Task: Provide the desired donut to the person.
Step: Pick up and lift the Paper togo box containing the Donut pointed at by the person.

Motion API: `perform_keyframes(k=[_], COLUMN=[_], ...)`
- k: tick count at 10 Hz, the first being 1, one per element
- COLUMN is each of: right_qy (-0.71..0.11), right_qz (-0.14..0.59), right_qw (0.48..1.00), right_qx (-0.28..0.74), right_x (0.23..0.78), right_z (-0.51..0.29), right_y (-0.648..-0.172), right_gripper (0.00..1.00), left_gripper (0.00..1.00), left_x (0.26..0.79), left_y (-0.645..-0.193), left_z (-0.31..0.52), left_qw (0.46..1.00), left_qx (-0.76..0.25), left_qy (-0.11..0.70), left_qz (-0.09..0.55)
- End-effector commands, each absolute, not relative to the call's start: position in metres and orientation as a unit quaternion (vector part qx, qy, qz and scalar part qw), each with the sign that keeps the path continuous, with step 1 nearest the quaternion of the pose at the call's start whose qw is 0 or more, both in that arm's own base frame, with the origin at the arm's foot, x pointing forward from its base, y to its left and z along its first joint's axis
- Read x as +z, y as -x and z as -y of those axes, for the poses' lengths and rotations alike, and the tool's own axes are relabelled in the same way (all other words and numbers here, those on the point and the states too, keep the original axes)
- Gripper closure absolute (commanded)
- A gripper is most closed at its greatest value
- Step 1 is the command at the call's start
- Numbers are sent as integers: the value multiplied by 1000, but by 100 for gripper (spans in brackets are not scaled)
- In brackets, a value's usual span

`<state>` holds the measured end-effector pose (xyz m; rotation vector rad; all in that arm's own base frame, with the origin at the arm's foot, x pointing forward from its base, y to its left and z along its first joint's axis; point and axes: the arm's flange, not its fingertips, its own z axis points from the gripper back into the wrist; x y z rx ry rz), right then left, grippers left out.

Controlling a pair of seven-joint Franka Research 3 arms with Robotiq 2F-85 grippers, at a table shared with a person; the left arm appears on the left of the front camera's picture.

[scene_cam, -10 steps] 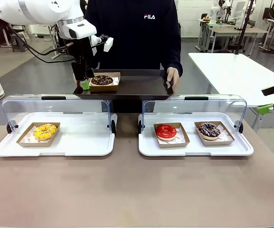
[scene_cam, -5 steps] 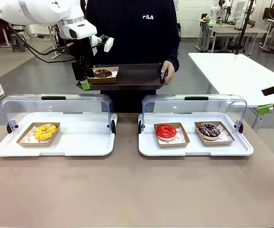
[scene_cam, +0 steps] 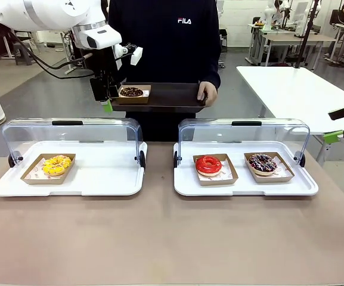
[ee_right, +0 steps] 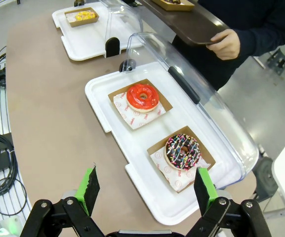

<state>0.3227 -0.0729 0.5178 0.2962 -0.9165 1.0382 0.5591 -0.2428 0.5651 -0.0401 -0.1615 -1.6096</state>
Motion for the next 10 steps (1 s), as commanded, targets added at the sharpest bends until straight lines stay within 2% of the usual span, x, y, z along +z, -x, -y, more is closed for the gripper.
perform_keyframes(k=[1,10], right_qy=[-145,-145], right_qz=[428,428], right_qw=[755,755], right_qx=[476,476], right_x=[516,516], right_z=[73,73], right_y=[-325,-325], right_gripper=[0,0], left_gripper=[0,0], left_x=[568,568], left_y=[-559,-559], left_z=[242,242], left_qw=[691,691], left_qx=[-719,-719], left_qy=[7,7], left_qz=[75,75])
